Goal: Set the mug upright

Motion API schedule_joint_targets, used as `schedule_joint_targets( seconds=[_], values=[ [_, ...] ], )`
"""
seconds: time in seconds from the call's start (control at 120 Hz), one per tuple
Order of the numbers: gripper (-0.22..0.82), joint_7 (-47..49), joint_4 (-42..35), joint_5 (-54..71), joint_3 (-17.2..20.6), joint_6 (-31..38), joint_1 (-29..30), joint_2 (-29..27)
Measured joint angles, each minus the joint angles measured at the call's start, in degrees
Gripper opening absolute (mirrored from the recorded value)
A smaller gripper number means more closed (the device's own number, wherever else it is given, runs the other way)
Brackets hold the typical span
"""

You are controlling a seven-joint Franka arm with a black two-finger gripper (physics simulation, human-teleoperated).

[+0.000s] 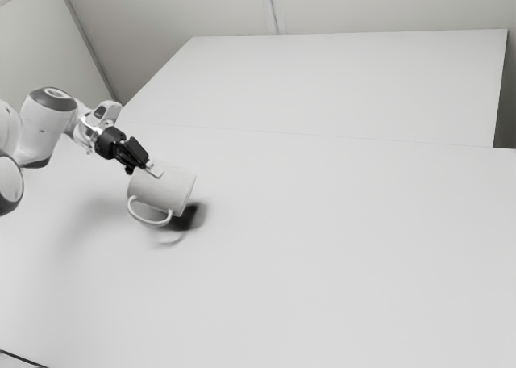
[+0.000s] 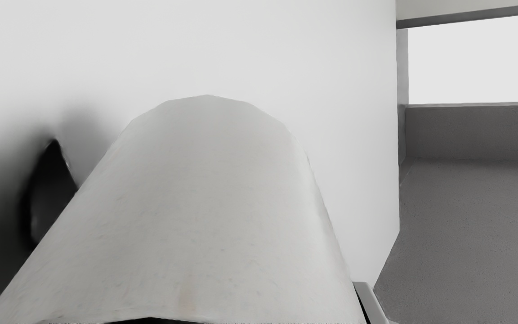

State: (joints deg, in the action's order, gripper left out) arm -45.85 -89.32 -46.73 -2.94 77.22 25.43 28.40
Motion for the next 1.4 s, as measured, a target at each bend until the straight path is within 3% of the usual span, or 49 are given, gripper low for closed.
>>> schedule_joint_targets(
  seconds=[0.167,0.567,0.775,1.333,1.4],
  values=[
    [-0.15,5.15,-2.29,12.86,0.04,4.97,-5.93,-7.01],
    [-0.18,12.86,-19.39,35.43,0.12,29.38,-17.89,-20.13],
    [-0.18,14.78,-27.81,41.6,2.45,39.63,-19.17,-24.65],
    [-0.18,17.96,-32.57,48.08,3.91,45.77,-19.12,-23.73],
    [-0.11,18.14,-32.66,48.21,3.91,45.9,-19.17,-23.65]
  ],
)
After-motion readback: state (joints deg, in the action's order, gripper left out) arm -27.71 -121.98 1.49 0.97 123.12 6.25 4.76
